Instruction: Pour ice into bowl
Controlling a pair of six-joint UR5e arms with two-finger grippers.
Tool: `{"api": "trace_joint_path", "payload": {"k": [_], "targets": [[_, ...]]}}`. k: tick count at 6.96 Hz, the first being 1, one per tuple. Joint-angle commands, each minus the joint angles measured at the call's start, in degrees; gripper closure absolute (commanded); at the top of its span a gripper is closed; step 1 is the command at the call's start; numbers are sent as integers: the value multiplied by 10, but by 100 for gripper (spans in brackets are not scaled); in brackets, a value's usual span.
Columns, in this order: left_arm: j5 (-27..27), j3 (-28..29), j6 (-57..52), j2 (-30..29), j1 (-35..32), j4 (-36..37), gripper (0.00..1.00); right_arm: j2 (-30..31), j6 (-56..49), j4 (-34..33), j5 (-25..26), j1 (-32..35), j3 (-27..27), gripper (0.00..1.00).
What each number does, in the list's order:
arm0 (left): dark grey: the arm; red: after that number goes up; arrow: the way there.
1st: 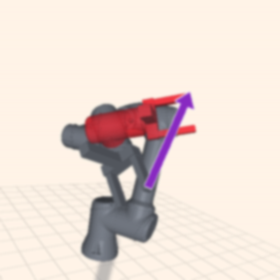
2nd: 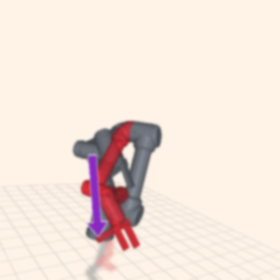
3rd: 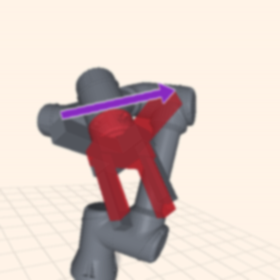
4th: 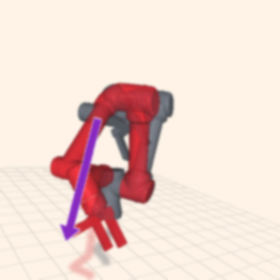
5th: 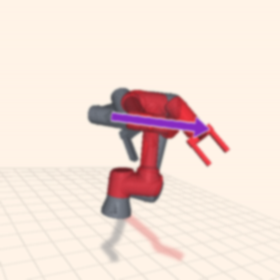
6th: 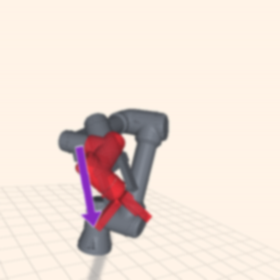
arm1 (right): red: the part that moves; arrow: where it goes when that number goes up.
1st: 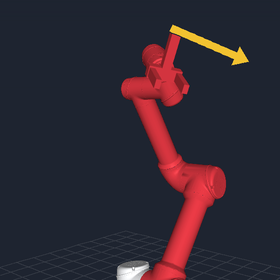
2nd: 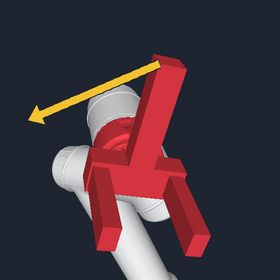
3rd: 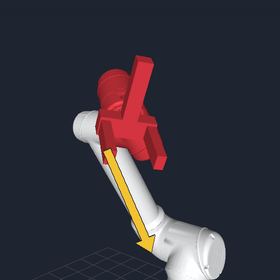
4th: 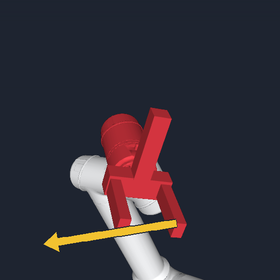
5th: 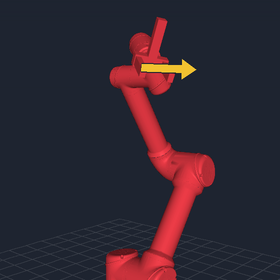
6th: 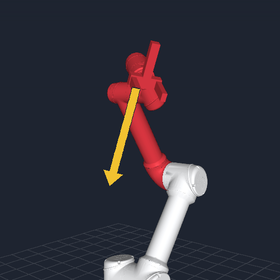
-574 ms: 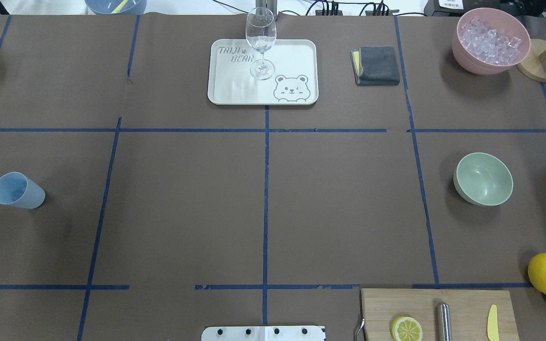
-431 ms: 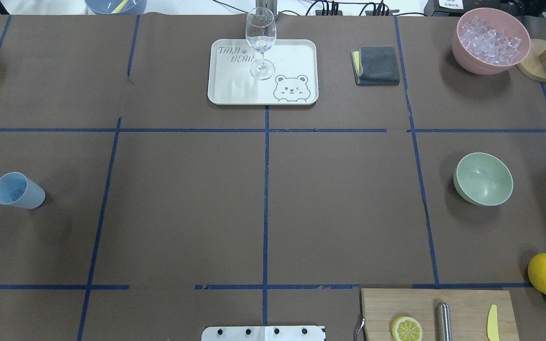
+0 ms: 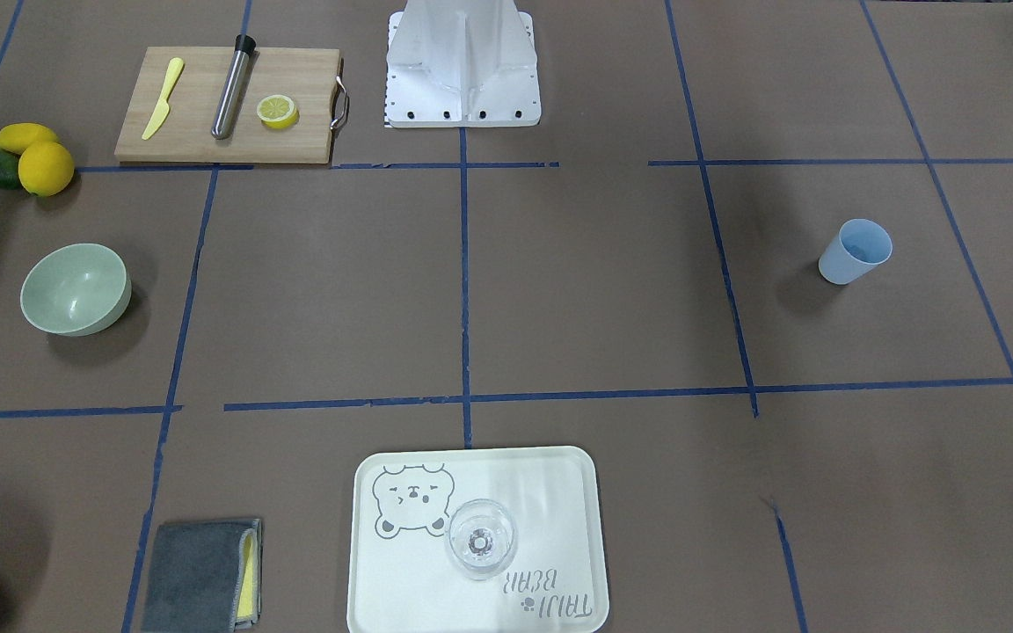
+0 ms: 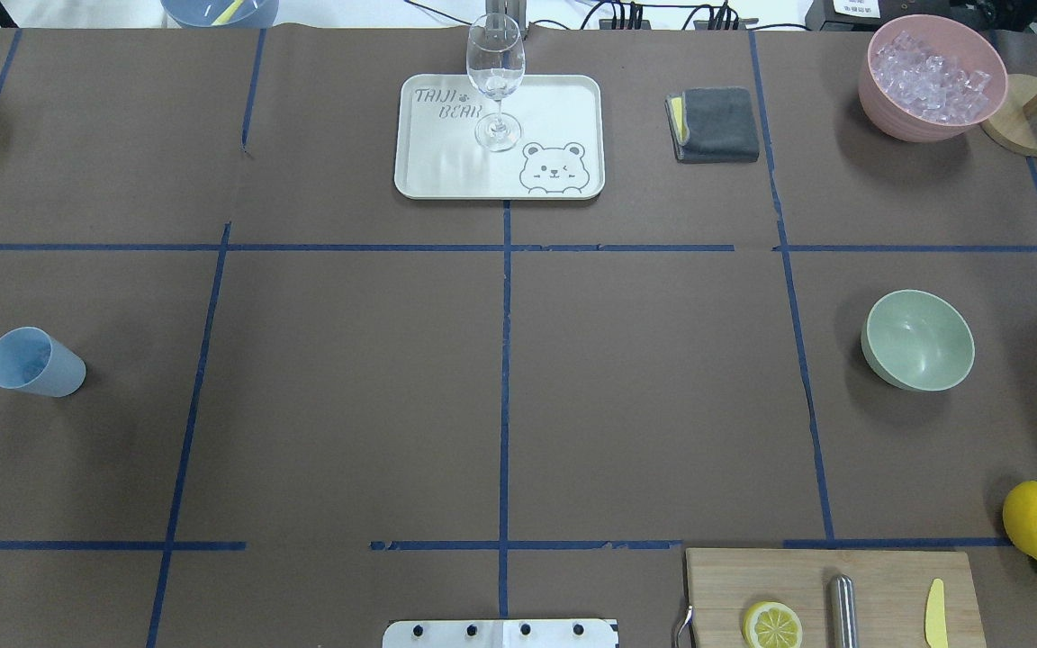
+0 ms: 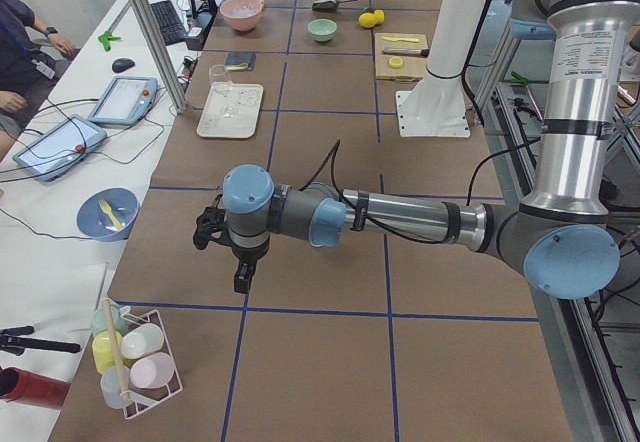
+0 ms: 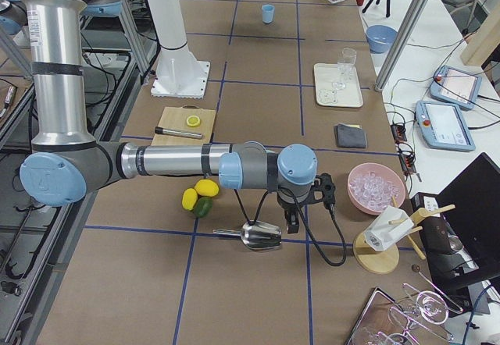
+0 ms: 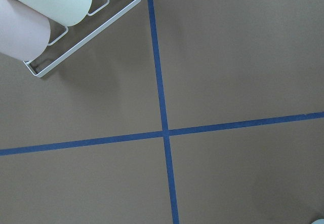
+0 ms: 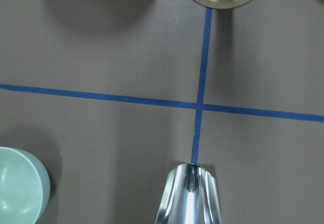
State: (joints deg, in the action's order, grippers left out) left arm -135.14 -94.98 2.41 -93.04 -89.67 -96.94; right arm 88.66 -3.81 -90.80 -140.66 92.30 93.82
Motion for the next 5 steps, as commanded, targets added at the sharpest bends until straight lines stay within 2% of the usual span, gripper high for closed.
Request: {"api": "trace_joint_path", "payload": {"k": [1,2,3,4,5], "targets": [[0,-49,4,-20,4,-1,0,-27,59,11,-6,-25,-5,0],[0,-91,23,-21,12,-5,0,-29,69,26,-15,-41,-19,0],[1,-137,65,-21,38,-10,0,-30,123,48,-27,-70,-20,0],[20,-178,137,-11,84,-31,0,-31,209,118,-20,-113,-19,0],[82,-217,211,23,132,-80,0,-26,307,194,-1,-148,-20,0]]}}
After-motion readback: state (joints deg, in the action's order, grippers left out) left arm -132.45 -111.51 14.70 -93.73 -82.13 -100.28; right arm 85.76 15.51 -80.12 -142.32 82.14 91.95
